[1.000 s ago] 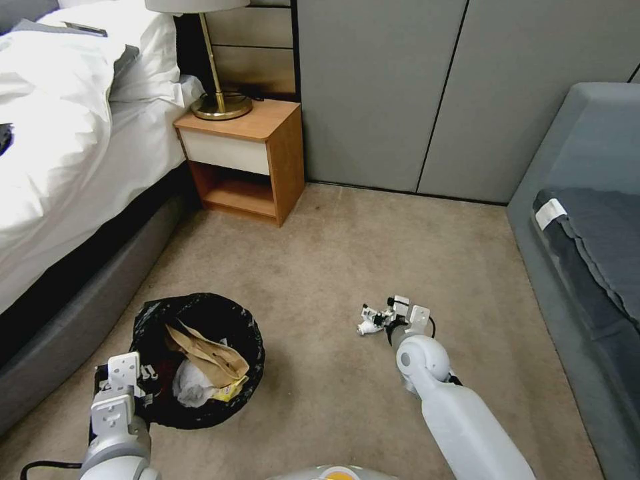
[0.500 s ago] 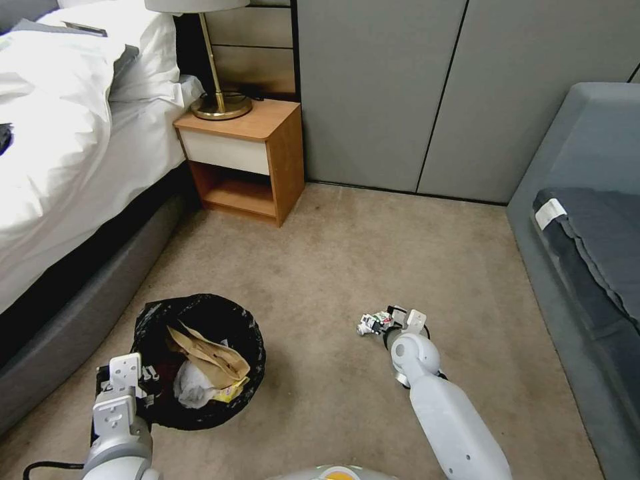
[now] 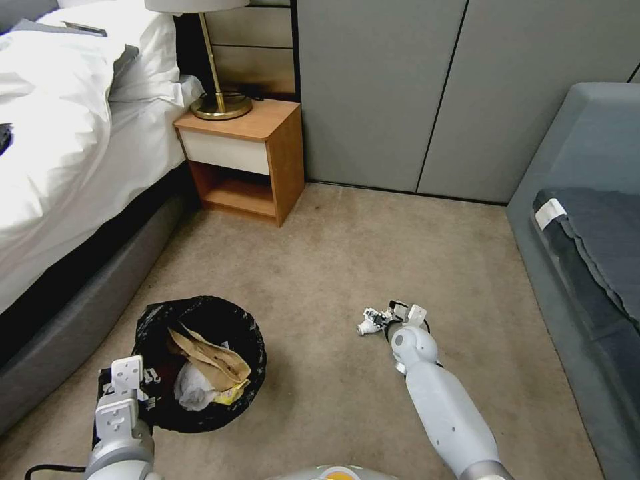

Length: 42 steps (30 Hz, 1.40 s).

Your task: Pick up the trash bin, then pick up the garbage from the floor and place it into the trash bin.

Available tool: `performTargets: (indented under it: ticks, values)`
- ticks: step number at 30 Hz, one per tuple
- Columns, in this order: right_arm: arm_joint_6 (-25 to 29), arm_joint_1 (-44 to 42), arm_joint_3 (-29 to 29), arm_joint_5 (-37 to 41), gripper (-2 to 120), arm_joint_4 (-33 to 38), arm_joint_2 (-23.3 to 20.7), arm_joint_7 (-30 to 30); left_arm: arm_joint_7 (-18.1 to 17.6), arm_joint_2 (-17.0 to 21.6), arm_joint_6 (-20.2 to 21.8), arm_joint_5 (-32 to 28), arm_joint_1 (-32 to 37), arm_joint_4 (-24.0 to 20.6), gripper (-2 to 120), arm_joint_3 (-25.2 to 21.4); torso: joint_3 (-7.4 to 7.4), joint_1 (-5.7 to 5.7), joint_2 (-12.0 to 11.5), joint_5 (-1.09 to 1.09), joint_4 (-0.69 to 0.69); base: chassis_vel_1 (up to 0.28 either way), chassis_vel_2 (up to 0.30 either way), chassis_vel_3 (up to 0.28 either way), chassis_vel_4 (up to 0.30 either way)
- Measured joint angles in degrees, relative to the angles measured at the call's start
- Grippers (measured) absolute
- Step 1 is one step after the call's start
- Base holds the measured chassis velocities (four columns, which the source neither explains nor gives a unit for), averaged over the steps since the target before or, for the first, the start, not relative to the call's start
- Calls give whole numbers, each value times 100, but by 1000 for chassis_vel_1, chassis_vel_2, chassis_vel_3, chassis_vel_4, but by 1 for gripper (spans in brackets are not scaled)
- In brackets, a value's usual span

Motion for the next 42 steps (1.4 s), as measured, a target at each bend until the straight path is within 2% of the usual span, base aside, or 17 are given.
performTargets:
  ticks: [5, 6, 9, 12, 18, 20, 22, 26, 27, 29, 31, 32, 34, 36, 38, 40, 42]
  values:
    - [250, 502, 148, -279, 100, -877, 38, -235, 2, -2, -33, 27, 49, -22, 1, 2, 0, 0, 0, 0, 0, 0, 0, 0, 0]
    - [250, 502, 148, -279, 100, -877, 38, -235, 2, -2, -33, 27, 49, -22, 1, 2, 0, 0, 0, 0, 0, 0, 0, 0, 0]
    - [412, 779, 219, -400, 90, -1341, 69, -348, 6, -2, -63, 60, 78, -40, 1, 24, -1, 0, 1, -3, 0, 0, 0, 0, 0]
    - [479, 821, 245, -451, 83, -1438, 71, -403, 8, -3, -73, 76, 98, -70, 1, 28, -2, 0, 1, -4, -1, 0, 0, 0, 0]
    - [516, 797, 270, -465, 70, -1427, 66, -405, 12, -3, -80, 82, 128, -117, 1, 28, -1, 0, 1, -2, -2, 0, 0, 0, 0]
    - [506, 715, 321, -470, 57, -1325, 64, -349, 14, -3, -97, 105, 161, -136, 1, 34, -1, 0, 1, 1, 1, 0, 0, 0, 0]
    - [436, 612, 362, -469, 52, -1157, 67, -255, 17, -3, -104, 115, 182, -146, 1, 36, 0, 0, 1, 3, 4, 0, 0, 0, 0]
    - [383, 310, 389, -487, 43, -768, 49, -163, 19, -3, -108, 119, 191, -157, 1, 31, 0, 0, 1, 3, 2, 0, 0, 0, 0]
    - [424, 229, 391, -547, 35, -697, 42, -183, 22, -3, -112, 118, 191, -160, 1, 31, 0, 0, 1, 3, 2, 0, 0, 0, 0]
    - [475, 202, 392, -600, 31, -693, 34, -216, 22, -4, -113, 118, 192, -163, 1, 31, 0, 0, 1, 4, 2, 0, 0, 0, 0]
    - [581, 143, 391, -741, 21, -691, -13, -308, 23, -3, -116, 118, 204, -175, 1, 35, 0, 0, 1, 3, 3, 0, 0, 0, 0]
    - [581, 143, 391, -741, 21, -691, -13, -308, 23, -3, -116, 118, 204, -175, 1, 35, 0, 0, 1, 3, 3, 0, 0, 0, 0]
    - [706, 56, 391, -931, 10, -641, -73, -334, 26, -3, -128, 118, 213, -182, 1, 34, 0, 0, 1, 4, 3, 0, 0, 0, 0]
    - [777, -26, 392, -999, 8, -540, -114, -348, 26, -3, -130, 118, 216, -182, 1, 32, 0, 0, 0, 3, 1, 0, 0, 0, 0]
    - [854, -146, 392, -1064, 17, -315, -180, -434, 27, -3, -130, 118, 207, -183, 1, 31, 0, 0, 0, 0, -2, 0, 0, 0, 0]
    - [880, -167, 392, -1086, 18, -265, -190, -454, 28, -3, -131, 119, 202, -183, 1, 34, 0, 0, 1, -1, -2, 0, 0, 0, 0]
    - [990, -208, 389, -1168, 28, -160, -208, -544, 31, -3, -132, 132, 190, -181, 1, 65, 0, 0, 0, 1, -1, 0, 0, 0, 0]
